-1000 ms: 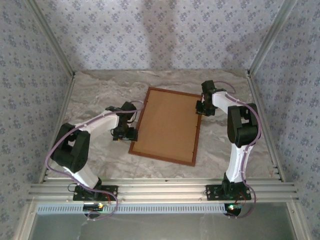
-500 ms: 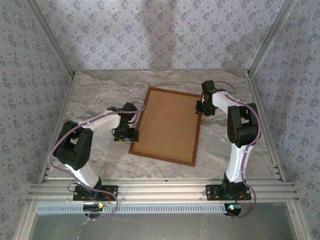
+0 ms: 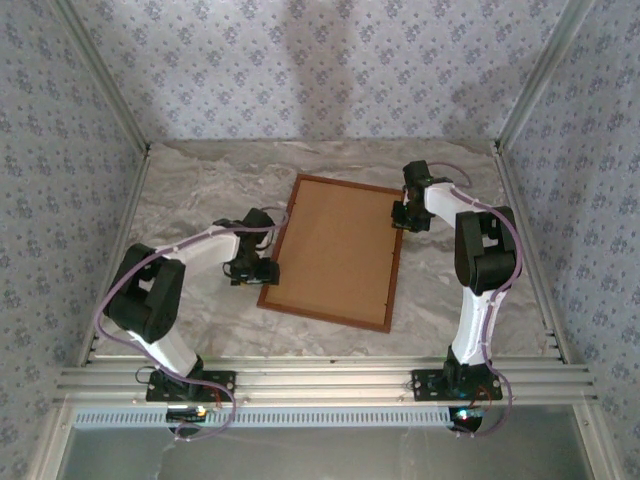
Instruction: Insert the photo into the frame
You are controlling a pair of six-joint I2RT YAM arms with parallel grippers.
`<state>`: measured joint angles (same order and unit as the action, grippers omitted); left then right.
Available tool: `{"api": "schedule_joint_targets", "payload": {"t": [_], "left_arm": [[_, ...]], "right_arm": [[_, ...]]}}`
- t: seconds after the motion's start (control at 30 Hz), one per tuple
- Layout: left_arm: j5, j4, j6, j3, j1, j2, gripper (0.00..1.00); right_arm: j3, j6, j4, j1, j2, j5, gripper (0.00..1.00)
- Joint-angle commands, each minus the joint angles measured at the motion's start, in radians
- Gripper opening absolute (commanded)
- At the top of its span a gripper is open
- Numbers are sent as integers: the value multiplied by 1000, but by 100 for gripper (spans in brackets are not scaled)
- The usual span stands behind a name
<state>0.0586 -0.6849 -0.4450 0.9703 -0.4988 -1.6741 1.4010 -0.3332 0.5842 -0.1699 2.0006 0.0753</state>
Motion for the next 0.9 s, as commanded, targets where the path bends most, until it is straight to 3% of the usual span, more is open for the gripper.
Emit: {"api": "schedule_joint_targets", "payload": {"t": [0.0,0.2,0.53,0.87], "left_arm": [[-2,1,-39,-74,-36,-76,69],[-16,15,-43,-51,-52,-100,69],[-36,-127,7,145,26,56,69],[-35,-85,-8,97,77,112,70]], "right_arm": [[7,0,34,-5,-5,15,22],[6,0,47,-8,-10,23,22],[4,1,48,-3,-17,21,22],[-1,-1,36,-5,-14,26,22]]}}
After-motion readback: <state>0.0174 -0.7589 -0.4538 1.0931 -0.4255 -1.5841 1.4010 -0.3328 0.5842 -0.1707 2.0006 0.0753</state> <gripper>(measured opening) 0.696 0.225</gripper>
